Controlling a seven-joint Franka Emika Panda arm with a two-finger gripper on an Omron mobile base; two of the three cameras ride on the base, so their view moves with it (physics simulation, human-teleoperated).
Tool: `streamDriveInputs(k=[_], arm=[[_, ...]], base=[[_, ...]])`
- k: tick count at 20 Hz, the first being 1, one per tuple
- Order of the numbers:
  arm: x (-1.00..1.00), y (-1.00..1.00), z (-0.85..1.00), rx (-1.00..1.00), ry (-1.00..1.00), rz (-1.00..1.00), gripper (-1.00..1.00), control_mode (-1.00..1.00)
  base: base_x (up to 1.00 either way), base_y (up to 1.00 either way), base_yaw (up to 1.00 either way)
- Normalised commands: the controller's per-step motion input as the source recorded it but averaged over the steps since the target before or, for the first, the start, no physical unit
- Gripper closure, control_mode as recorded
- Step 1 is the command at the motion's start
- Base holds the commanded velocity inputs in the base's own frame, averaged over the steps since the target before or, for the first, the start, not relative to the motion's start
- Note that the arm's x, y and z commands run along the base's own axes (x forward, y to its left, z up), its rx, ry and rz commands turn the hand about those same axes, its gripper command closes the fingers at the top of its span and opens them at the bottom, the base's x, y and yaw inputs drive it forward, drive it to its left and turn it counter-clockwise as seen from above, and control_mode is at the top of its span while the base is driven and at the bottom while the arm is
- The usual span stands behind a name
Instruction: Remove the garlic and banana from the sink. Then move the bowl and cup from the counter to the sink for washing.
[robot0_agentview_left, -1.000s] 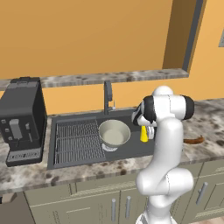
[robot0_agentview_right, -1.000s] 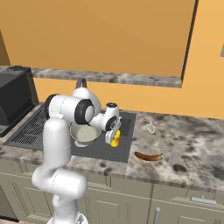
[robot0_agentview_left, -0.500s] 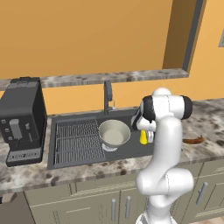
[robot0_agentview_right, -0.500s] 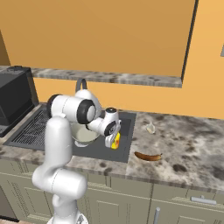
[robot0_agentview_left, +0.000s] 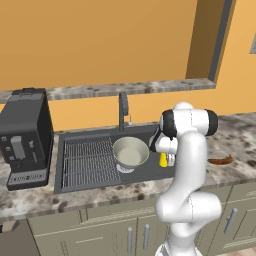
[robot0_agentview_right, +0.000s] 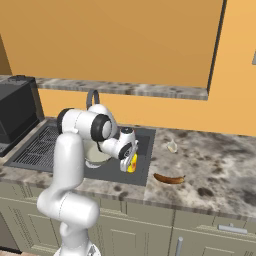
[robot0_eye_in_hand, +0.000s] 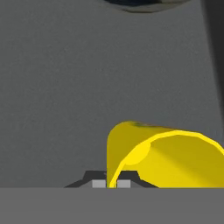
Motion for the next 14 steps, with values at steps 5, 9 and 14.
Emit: streamDriveInputs(k=[5,9,14], arm=[[0.02,0.0,-0.19,0.0,-0.03,-0.01,1.0,-1.0],[0.01,0.0,-0.2,-0.01,-0.03,-0.01,1.0,-1.0],[0.02,0.0,-0.2,-0.01,-0.01,-0.01,1.0,-1.0]], base=[[0.0,0.0,0.0],[0.0,0.0,0.0],[0.0,0.0,0.0]])
